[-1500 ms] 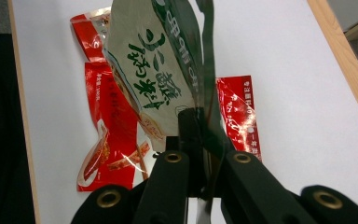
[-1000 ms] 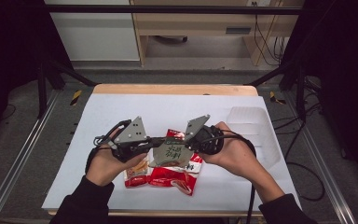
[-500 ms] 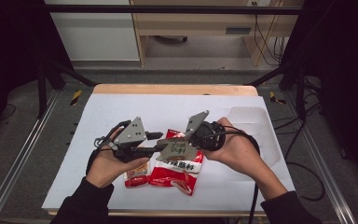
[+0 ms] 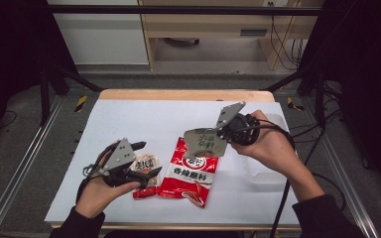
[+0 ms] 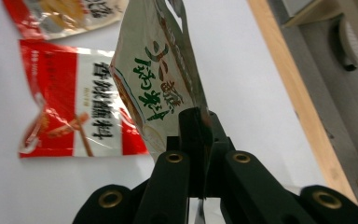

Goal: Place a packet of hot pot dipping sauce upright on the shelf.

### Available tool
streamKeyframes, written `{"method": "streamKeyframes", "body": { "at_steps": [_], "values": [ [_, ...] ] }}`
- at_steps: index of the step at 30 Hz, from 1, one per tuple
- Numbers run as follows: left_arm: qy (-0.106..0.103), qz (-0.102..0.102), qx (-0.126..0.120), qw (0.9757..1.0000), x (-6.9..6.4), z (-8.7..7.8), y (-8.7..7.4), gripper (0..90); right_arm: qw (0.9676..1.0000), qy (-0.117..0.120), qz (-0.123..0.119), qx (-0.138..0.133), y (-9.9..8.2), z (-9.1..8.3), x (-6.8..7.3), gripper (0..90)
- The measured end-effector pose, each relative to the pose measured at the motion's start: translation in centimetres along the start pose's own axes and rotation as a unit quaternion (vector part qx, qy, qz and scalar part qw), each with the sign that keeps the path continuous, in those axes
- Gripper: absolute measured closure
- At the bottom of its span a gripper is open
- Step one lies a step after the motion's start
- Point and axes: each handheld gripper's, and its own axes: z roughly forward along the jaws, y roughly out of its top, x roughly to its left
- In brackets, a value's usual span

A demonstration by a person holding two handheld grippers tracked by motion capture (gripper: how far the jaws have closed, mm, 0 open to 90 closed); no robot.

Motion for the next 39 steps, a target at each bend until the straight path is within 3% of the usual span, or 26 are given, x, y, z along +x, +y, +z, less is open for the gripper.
{"method": "streamKeyframes", "body": {
  "at_steps": [3,8,13,17,21,26,39],
  "values": [
    [0.019,-0.023,0.011,0.9995,0.6,-0.6,-3.4,7.8,0.9998,-0.015,0.011,-0.005,-1.3,-0.6,-1.4,90.0],
    [0.041,-0.080,0.011,0.9959,1.6,-1.0,-6.7,6.6,0.9986,-0.048,0.023,-0.005,-3.4,-1.4,-3.5,90.0],
    [0.066,-0.090,0.016,0.9937,2.4,-1.5,-8.4,6.4,0.9963,-0.070,0.049,-0.010,-6.2,-1.9,-5.6,90.0],
    [0.086,-0.101,0.001,0.9911,3.2,-2.2,-9.3,6.2,0.9929,-0.097,0.067,-0.012,-9.1,-2.4,-7.3,90.0],
    [0.097,-0.112,-0.004,0.9890,3.8,-2.5,-9.9,6.2,0.9904,-0.110,0.082,-0.018,-10.8,-2.6,-8.4,90.0],
    [0.097,-0.104,0.004,0.9898,3.6,-2.3,-10.0,6.1,0.9844,-0.135,0.111,-0.022,-13.1,-2.8,-10.1,90.0],
    [0.099,-0.096,0.016,0.9904,3.4,-2.0,-10.1,5.9,0.9814,-0.147,0.123,-0.018,-14.2,-1.8,-12.1,90.0]
  ]
}}
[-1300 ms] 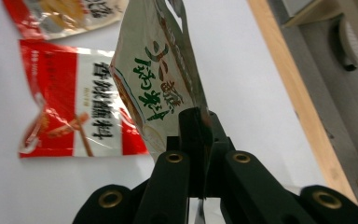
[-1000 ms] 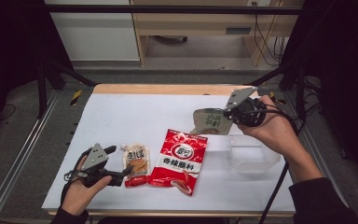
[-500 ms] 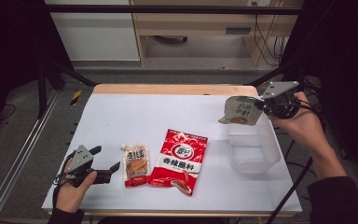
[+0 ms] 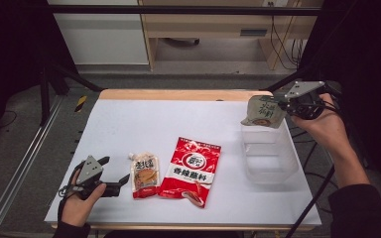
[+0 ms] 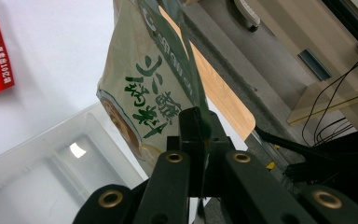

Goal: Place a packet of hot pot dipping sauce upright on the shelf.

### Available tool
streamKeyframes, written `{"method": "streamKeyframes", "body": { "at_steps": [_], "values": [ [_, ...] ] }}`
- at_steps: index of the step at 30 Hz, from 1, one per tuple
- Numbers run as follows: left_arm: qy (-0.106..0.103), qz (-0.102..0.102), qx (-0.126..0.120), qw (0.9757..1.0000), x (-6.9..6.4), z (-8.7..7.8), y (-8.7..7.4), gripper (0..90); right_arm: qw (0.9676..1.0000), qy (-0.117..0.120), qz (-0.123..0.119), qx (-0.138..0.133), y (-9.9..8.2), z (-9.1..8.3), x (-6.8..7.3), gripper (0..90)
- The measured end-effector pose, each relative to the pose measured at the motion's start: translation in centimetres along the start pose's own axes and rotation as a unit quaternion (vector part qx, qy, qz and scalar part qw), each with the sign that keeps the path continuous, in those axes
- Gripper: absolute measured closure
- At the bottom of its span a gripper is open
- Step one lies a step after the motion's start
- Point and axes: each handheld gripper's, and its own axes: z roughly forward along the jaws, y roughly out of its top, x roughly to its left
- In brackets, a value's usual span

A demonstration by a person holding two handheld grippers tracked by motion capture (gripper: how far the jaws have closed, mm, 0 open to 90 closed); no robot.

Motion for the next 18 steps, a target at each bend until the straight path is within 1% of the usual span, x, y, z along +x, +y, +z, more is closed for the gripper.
{"method": "streamKeyframes", "body": {
  "at_steps": [3,9,12,18],
  "values": [
    [-0.002,0.001,0.003,1.0000,0.0,0.1,0.0,5.9,1.0000,-0.004,-0.001,0.000,-0.1,0.3,-0.1,90.0],
    [-0.002,0.002,0.005,1.0000,0.0,0.1,0.0,4.6,1.0000,-0.002,0.002,0.003,-0.4,0.3,-0.4,90.0],
    [-0.003,0.002,0.004,1.0000,-0.1,0.1,0.0,4.6,1.0000,-0.006,0.004,0.003,-0.7,0.6,-0.5,90.0],
    [-0.004,0.003,0.006,1.0000,-0.1,0.1,0.0,4.6,1.0000,-0.004,0.005,0.006,-1.5,1.2,-0.4,90.0]
  ]
}}
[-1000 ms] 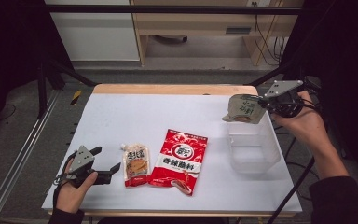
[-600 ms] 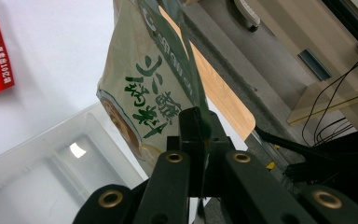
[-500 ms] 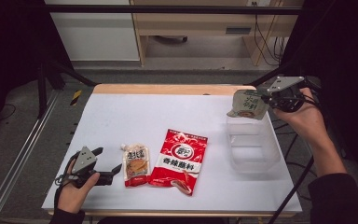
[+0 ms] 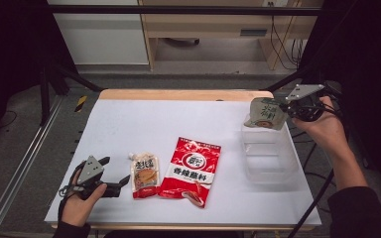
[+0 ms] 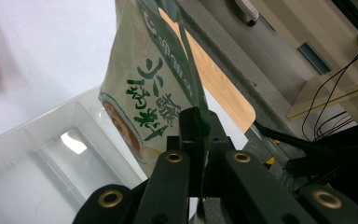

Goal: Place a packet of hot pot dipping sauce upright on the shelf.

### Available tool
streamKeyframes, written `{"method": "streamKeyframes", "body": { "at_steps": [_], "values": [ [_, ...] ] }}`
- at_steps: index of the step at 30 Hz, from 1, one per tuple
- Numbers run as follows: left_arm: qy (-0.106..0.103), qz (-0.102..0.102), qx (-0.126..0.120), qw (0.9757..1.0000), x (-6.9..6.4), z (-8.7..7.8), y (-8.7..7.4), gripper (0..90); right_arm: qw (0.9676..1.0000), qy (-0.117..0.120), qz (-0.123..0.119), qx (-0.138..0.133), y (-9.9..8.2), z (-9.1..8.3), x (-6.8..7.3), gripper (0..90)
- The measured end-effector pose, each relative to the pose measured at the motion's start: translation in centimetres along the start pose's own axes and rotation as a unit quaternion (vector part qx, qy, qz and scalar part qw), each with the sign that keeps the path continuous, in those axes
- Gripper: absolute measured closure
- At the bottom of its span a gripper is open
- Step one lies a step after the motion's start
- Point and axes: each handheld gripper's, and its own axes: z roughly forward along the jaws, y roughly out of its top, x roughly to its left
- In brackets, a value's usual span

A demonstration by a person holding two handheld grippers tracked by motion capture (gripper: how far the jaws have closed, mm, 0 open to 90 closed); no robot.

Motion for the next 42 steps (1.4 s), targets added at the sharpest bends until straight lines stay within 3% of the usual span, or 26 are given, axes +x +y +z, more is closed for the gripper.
{"method": "streamKeyframes", "body": {
  "at_steps": [10,28,42],
  "values": [
    [-0.003,0.003,0.003,1.0000,-0.1,0.1,0.0,4.6,0.9999,0.006,0.007,0.009,-1.1,1.1,0.2,90.0],
    [-0.005,0.004,0.004,1.0000,-0.2,0.2,0.0,4.5,0.9986,0.042,0.015,0.029,-1.7,3.7,1.3,90.0],
    [-0.008,0.007,0.008,0.9999,-0.3,0.3,0.0,4.5,0.9980,0.041,0.037,0.031,-1.9,4.2,0.9,90.0]
  ]
}}
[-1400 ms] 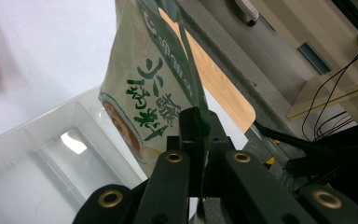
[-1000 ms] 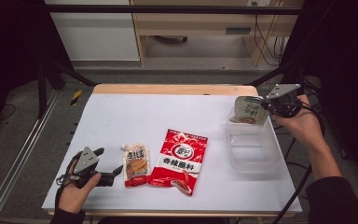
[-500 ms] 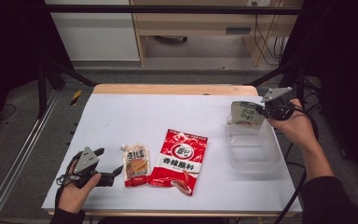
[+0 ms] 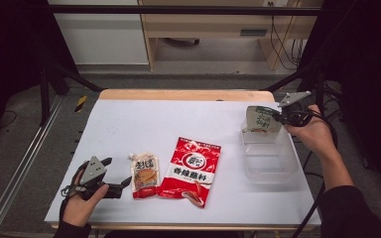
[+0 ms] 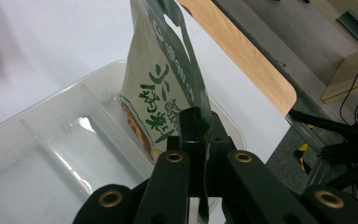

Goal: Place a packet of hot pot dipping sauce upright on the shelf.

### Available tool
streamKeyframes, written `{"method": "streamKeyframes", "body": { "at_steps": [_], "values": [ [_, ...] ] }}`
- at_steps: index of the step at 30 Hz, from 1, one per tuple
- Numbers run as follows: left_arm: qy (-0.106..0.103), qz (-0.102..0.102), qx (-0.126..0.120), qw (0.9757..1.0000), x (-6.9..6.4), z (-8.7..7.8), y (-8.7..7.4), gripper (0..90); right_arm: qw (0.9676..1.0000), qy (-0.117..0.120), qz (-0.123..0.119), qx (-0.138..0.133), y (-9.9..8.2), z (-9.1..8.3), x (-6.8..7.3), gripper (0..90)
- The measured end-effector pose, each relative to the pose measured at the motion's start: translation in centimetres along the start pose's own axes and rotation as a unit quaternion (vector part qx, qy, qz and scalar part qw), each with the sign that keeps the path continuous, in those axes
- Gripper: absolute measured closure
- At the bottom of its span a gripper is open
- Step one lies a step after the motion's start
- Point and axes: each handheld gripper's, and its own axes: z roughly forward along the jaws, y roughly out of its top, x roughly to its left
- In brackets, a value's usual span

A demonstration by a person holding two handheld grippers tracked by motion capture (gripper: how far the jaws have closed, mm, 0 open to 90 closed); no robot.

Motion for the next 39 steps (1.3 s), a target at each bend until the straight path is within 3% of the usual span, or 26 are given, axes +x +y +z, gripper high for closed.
{"method": "streamKeyframes", "body": {
  "at_steps": [24,27,35,39],
  "values": [
    [-0.002,-0.001,-0.001,1.0000,0.0,0.0,0.0,4.5,0.9996,-0.003,0.027,0.003,-0.2,0.7,-1.1,84.3],
    [-0.003,0.000,-0.001,1.0000,0.0,0.0,0.0,4.5,0.9992,-0.008,0.038,0.004,-0.2,0.7,-1.3,76.2],
    [-0.001,-0.001,-0.002,1.0000,0.0,-0.1,0.0,4.5,0.9966,-0.056,0.061,-0.004,-0.2,0.4,-1.6,38.0],
    [-0.001,-0.001,-0.003,1.0000,0.0,-0.1,0.0,4.5,0.9962,-0.058,0.066,-0.008,-0.2,0.1,-1.5,29.2]
  ]
}}
